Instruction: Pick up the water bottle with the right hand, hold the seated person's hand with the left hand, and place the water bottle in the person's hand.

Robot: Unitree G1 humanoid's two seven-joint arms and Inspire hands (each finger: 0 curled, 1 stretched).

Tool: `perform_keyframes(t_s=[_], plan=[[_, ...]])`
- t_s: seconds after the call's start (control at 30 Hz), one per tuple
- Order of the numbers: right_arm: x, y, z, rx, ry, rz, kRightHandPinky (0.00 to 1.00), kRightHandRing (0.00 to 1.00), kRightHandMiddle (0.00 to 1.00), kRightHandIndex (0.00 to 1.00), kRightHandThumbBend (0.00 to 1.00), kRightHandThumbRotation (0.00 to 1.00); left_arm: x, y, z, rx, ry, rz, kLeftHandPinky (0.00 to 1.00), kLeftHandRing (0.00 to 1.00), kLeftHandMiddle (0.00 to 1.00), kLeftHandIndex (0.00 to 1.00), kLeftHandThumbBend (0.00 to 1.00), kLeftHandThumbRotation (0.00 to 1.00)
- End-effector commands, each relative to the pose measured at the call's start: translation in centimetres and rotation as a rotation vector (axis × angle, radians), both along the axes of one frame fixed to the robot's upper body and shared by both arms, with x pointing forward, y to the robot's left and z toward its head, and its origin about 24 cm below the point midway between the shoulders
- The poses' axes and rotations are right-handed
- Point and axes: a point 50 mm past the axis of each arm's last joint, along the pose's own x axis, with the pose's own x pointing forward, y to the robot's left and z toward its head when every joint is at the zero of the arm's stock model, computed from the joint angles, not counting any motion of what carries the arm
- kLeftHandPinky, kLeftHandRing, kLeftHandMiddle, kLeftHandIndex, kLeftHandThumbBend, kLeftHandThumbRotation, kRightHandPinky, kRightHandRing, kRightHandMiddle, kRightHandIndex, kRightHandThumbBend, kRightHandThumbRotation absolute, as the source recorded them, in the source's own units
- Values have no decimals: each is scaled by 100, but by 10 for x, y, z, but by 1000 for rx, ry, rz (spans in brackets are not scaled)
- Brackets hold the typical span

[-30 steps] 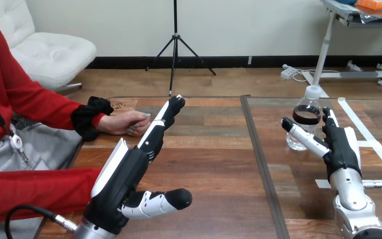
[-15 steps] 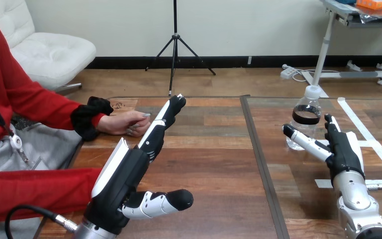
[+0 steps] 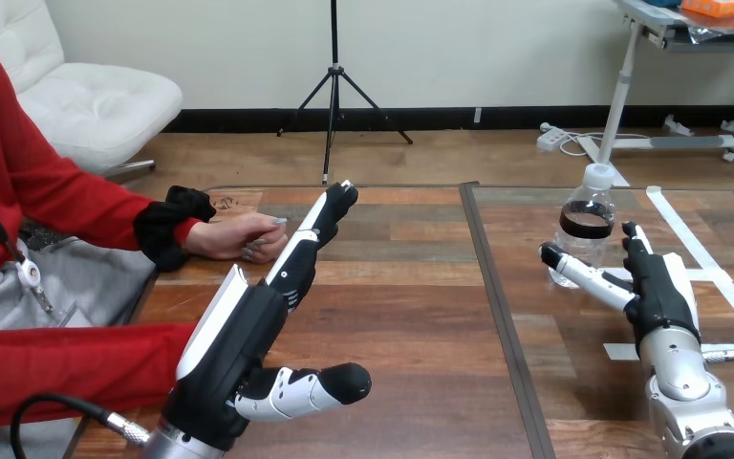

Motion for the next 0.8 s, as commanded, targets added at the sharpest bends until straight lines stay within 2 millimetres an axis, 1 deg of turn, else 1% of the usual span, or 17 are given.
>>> perform_keyframes(t_s=[0.0,0.23,0.47,0.57,0.77], plan=[[28,1,39,-33,-111,12,89,96,98,100,100,48,3,-2,16,-24,-89,1,99,100,100,100,100,77],[29,1,40,-40,-98,11,89,96,98,100,100,47,1,-2,16,-28,-89,5,97,100,100,100,100,77],[30,1,41,-12,-100,9,89,96,98,100,100,46,-1,-1,16,-32,-91,0,96,100,100,100,100,77],[31,2,41,6,-102,7,92,98,99,100,100,44,-1,0,16,-33,-89,-1,96,100,100,100,100,77],[32,1,43,-21,-89,9,93,98,100,100,100,46,-3,0,16,-30,-91,7,96,100,100,100,100,77]])
